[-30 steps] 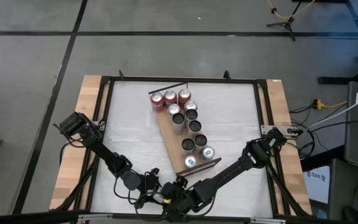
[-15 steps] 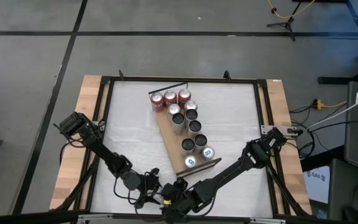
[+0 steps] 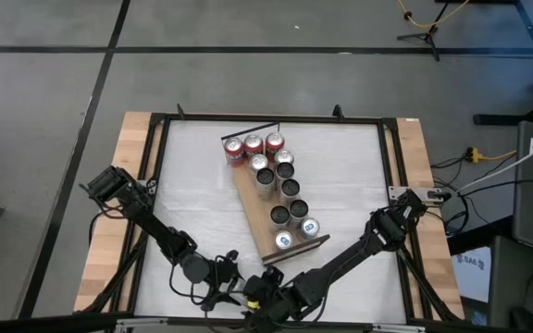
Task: Place canned beverage on shelf
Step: Align the yellow soda can with the other yellow soda can
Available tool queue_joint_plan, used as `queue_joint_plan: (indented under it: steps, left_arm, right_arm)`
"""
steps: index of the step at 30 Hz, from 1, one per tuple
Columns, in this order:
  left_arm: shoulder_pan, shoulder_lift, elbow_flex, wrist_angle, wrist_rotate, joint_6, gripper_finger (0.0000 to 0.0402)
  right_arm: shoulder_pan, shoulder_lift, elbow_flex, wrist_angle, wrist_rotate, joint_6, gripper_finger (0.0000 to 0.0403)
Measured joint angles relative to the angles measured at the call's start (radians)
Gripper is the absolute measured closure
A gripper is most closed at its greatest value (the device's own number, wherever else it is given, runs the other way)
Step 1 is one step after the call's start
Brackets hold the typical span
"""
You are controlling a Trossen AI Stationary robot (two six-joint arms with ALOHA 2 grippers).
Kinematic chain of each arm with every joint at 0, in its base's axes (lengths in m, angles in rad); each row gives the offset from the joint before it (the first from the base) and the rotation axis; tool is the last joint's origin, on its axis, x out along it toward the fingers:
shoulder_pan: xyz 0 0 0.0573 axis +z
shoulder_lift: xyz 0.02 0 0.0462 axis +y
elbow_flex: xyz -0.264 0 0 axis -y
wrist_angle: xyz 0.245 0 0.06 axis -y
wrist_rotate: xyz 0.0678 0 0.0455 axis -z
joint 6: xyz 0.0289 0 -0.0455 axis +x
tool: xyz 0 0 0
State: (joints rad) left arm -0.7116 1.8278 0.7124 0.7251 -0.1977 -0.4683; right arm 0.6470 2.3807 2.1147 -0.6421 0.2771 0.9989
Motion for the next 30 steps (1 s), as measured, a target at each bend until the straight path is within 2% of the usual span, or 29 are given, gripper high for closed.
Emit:
queue_joint_plan:
  steps: [4,7,11,19,24,30]
  left_arm:
    - [0.000,-0.011,0.014,-0.007,0.002,-0.001,0.0163]
    - [-0.001,-0.048,0.016,-0.026,0.048,-0.025,0.0163]
    - [-0.004,-0.105,0.014,-0.092,0.086,-0.027,0.0163]
    - [-0.006,-0.215,0.013,-0.231,0.105,-0.057,0.0163]
    - [0.000,-0.320,0.011,-0.362,0.117,-0.103,0.0163]
    - [0.042,-0.498,0.011,-0.641,0.112,-0.201,0.0163]
  right_arm:
    - [0.006,-0.028,-0.001,-0.017,-0.005,0.003,0.0035]
    - [0.016,-0.053,0.000,-0.006,-0.034,0.002,0.0035]
    - [0.034,-0.070,0.002,0.000,-0.074,0.001,0.0035]
    - [0.070,-0.098,0.002,-0.035,-0.071,0.000,0.0036]
    - [0.101,-0.137,0.002,-0.083,-0.070,-0.005,0.0036]
    - [0.129,-0.199,0.002,-0.203,-0.014,-0.024,0.0036]
